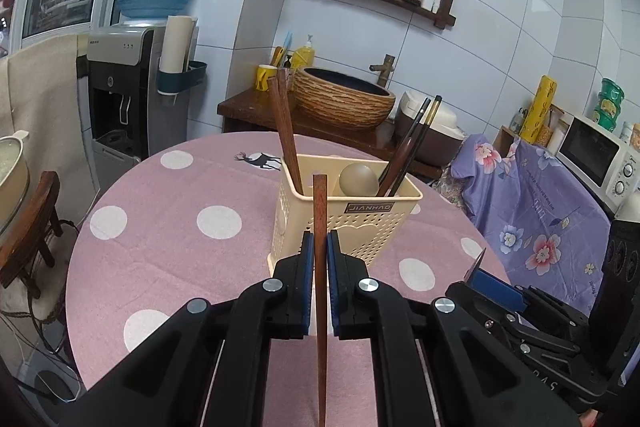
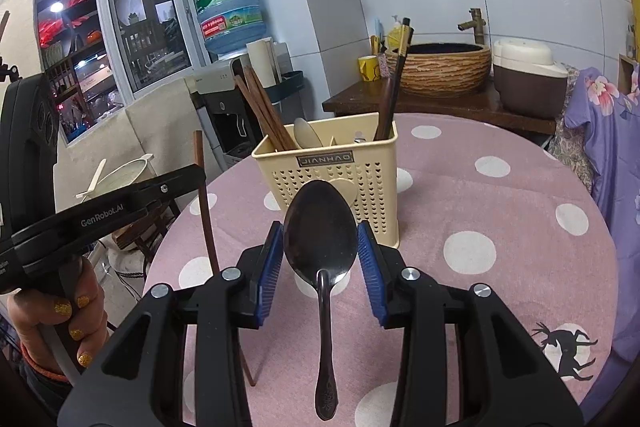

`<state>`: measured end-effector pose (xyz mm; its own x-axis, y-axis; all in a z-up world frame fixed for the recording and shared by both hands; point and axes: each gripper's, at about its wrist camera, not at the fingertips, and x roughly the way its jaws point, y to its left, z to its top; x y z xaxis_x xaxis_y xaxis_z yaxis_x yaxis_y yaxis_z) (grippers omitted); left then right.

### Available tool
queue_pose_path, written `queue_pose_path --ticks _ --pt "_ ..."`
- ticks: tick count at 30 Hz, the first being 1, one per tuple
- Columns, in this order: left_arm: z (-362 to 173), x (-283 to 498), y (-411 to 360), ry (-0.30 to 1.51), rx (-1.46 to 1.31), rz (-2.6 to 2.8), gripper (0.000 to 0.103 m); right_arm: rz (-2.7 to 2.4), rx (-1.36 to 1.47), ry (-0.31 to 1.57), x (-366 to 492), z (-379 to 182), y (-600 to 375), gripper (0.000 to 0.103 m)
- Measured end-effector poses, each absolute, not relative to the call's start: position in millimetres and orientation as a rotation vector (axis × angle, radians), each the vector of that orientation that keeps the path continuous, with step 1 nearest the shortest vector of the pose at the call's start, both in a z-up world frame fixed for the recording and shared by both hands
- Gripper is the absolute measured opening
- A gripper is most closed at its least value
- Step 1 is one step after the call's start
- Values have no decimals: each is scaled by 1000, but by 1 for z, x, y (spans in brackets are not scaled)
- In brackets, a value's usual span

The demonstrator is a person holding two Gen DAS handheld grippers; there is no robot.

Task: Organize utensils
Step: 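Lift the spoon and chopstick and lower both into the holder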

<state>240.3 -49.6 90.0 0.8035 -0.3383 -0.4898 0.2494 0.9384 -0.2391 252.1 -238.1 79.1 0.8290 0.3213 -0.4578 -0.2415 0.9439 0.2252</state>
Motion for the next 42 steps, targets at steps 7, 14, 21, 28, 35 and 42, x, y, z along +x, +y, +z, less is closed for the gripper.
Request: queue_pose_path --ticks 7,14,21,28,35,42 --pt "104 238 -50 512 -162 -331 8 300 139 478 258 86 -232 38" --pt "150 242 -51 420 -154 -370 8 302 84 395 275 121 -222 38" --pt "230 273 -53 253 -155 -312 8 270 57 256 326 192 -216 38" --pt "237 316 -63 220 -159 -254 8 211 68 209 383 202 -214 38" --pt "194 330 -65 248 -148 -220 8 174 60 225 404 158 -214 38" --pt "157 325 -68 308 -139 -248 8 147 34 265 389 119 -211 38"
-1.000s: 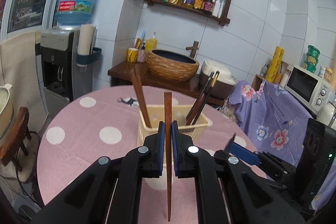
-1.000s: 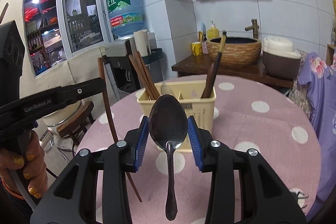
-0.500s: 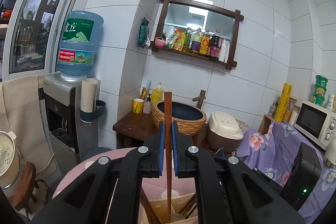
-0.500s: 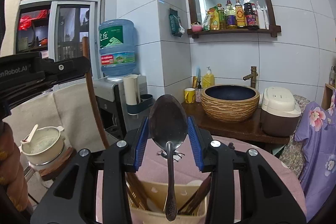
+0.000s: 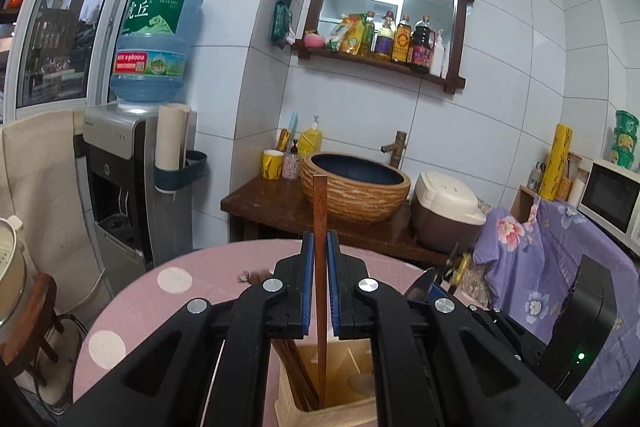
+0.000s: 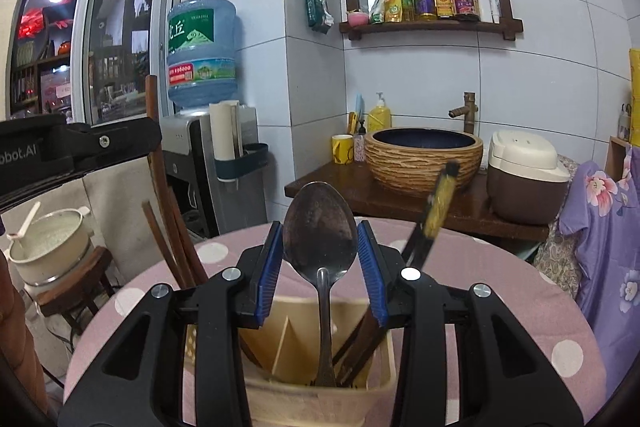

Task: Organize utensils
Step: 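Lift the spoon and chopstick and lower both into the holder, then open both tools to release the spoon and chopstick into the holder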

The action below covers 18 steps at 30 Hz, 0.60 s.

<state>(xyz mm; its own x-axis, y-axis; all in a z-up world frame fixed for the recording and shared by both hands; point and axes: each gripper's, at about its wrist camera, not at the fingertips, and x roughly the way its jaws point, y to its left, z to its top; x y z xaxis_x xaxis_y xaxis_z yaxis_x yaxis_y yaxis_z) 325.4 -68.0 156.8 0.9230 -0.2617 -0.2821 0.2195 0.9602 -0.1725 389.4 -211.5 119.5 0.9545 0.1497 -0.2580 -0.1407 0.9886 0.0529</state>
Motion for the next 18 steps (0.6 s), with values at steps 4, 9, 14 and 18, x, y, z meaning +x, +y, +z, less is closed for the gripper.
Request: queue_pose_path --ticks 4,9,14,18 --pt "137 326 -67 358 -140 -257 8 134 8 285 379 105 -211 38" --pt "113 330 -65 431 -154 -271 8 125 -7 329 376 88 -212 38" --pt "103 324 -63 444 -147 -281 8 124 -11 342 368 77 -215 48" --pt "96 311 -61 436 -120 -270 28 127 6 338 353 73 -220 52"
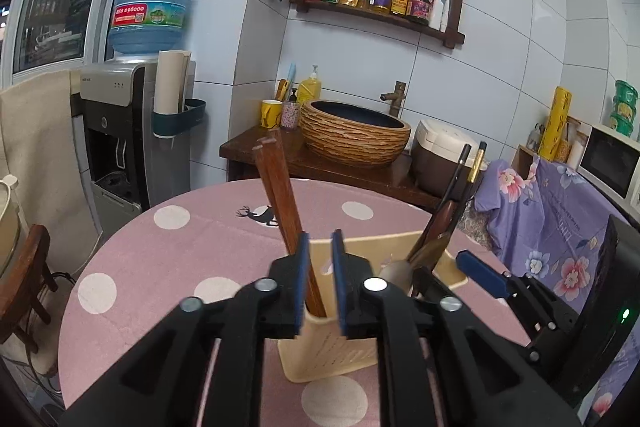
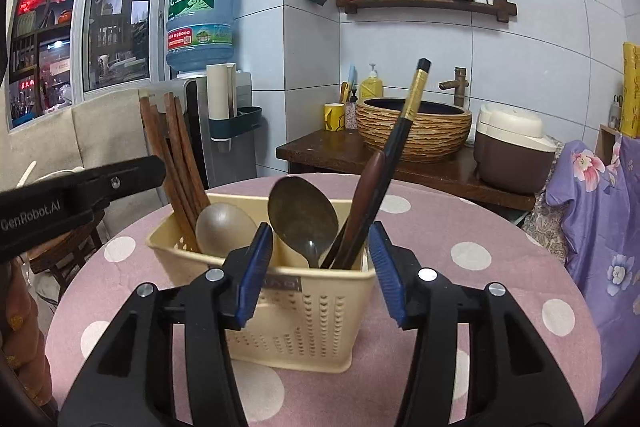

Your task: Organize utensils

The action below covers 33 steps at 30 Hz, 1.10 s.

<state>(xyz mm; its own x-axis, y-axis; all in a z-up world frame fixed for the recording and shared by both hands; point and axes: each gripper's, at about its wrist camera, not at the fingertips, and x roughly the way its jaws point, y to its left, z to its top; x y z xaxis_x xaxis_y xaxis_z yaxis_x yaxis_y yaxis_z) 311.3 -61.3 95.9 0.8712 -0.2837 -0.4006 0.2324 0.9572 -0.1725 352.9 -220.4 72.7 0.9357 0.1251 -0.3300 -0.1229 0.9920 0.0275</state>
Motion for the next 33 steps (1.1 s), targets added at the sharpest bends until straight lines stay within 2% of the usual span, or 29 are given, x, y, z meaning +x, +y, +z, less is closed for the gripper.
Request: queue_pose_path --ticks 1,2,3,4,6,9,10,12,16,19,24,27,33 --pt "94 306 -60 430 -122 -269 37 120 4 334 347 73 -222 54" --pt "91 299 -57 417 -125 -262 58 109 -1 339 342 72 -222 60" --pt "88 292 -54 402 -128 -253 70 106 -1 346 336 70 -223 60" --pt "85 284 -51 388 -131 -245 73 109 4 348 330 69 -225 60" --pt "76 270 -46 383 -124 -231 86 111 7 353 316 66 -228 60" --pt "62 255 -41 403 -106 -224 97 99 9 385 295 59 -231 61" --pt "58 250 -39 407 -99 -223 97 99 15 394 288 57 -232 61" --pt "50 238 -35 414 -78 -213 97 87 21 411 273 51 -234 71" --pt "36 209 -26 417 -51 -189 98 71 40 443 237 34 -238 73" --pt "25 182 -18 403 -65 -180 98 56 43 451 210 19 -238 82" --pt "8 139 -11 378 -37 -148 98 21 3 441 165 0 -234 84" --pt "-1 113 -8 367 -43 -148 98 1 -20 400 131 -9 -227 91" --pt "-14 72 -2 377 -117 -187 98 1 -80 374 75 -22 -204 92"
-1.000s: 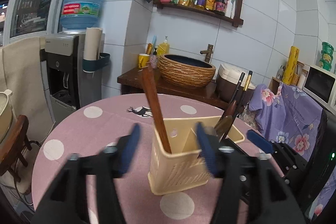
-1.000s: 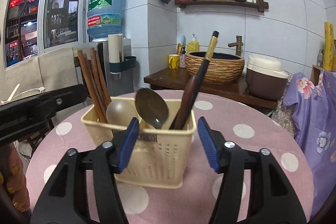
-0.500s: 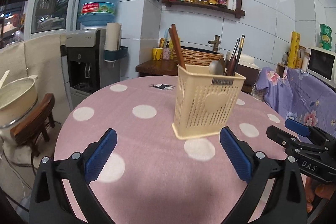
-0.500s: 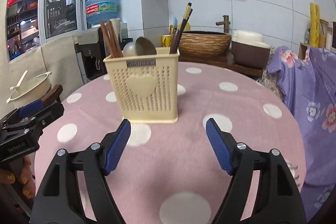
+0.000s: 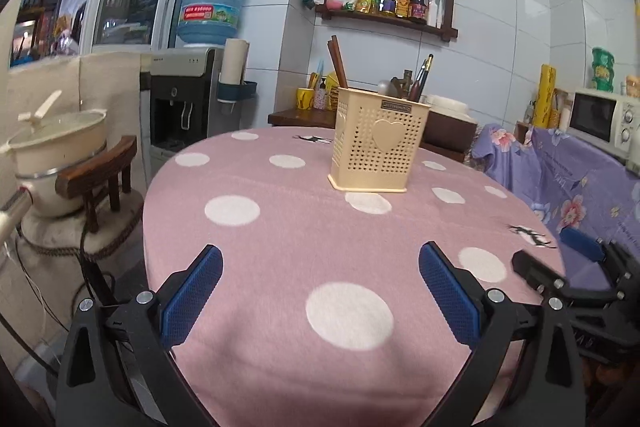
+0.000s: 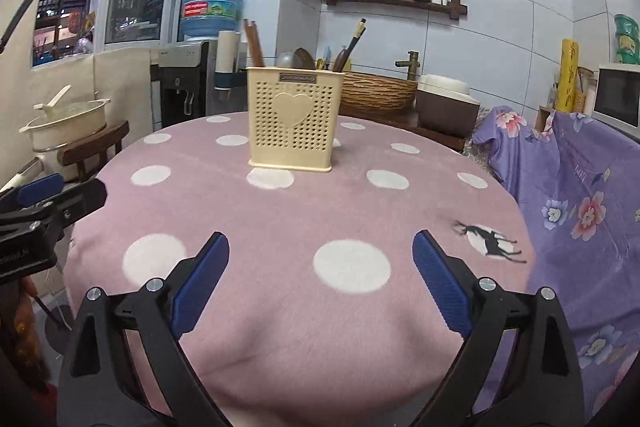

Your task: Organize utensils

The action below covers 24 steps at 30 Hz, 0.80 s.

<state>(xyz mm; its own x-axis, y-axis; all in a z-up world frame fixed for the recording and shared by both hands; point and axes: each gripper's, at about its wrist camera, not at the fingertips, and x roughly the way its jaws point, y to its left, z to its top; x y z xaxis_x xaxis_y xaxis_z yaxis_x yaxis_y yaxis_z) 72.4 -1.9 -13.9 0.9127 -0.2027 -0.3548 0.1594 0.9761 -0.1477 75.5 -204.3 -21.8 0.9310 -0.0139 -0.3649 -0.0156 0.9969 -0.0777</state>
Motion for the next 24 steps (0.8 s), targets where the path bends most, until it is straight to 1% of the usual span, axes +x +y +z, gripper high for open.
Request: queue_pose_path --ticks 7,24 --pt "-7 44 -10 315 -103 -248 98 93 -98 338 35 -16 -179 96" --pt "-3 32 -3 287 -129 -208 98 64 -75 317 23 -6 -184 97"
